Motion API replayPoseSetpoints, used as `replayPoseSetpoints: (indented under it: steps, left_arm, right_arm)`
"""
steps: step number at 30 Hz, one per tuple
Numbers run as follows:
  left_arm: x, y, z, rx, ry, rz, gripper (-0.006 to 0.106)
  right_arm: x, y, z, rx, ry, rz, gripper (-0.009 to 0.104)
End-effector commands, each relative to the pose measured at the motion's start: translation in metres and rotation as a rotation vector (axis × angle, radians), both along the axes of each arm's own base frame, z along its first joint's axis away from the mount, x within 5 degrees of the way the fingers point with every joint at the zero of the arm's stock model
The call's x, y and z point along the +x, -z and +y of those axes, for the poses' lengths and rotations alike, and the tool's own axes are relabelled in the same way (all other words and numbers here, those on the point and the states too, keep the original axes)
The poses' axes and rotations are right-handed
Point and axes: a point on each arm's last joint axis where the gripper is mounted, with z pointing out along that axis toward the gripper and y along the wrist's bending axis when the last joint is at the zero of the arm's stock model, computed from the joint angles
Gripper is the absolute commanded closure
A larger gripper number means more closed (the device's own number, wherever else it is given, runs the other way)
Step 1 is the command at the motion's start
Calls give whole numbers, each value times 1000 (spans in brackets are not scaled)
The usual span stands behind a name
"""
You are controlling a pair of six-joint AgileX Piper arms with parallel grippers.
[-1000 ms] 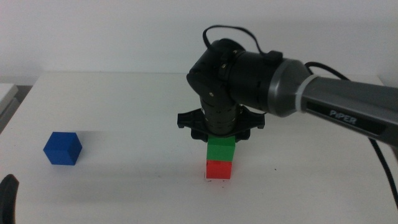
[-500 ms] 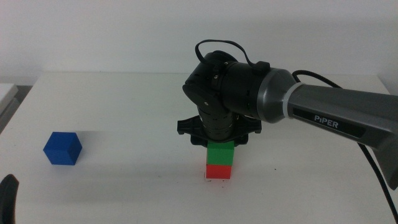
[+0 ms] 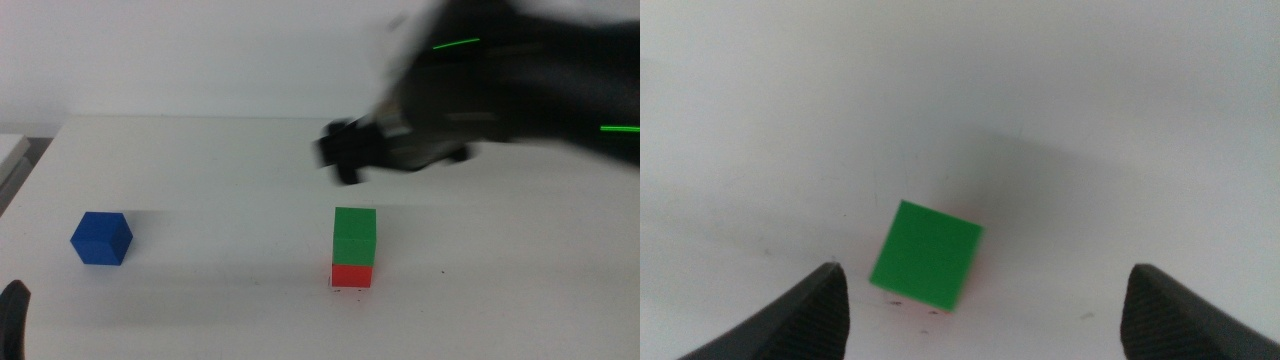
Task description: Stack red cubes first, then green, then blue cubes in a specific spot.
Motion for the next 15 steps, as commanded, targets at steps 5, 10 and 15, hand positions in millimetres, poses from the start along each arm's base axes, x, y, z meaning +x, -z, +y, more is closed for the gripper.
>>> replayPoseSetpoints:
  steps: [5, 10, 15]
  left_arm:
    - [0, -1, 0, -4, 6, -11, 7]
    - [0, -1, 0, -4, 6, -11, 7]
    - [0, -1, 0, -4, 6, -11, 7]
  right_arm:
    - [-91, -46, -86, 52, -294, -265, 2]
    - [-140, -47, -137, 150, -386, -326, 2]
    - [-154, -52, -150, 167, -438, -358, 2]
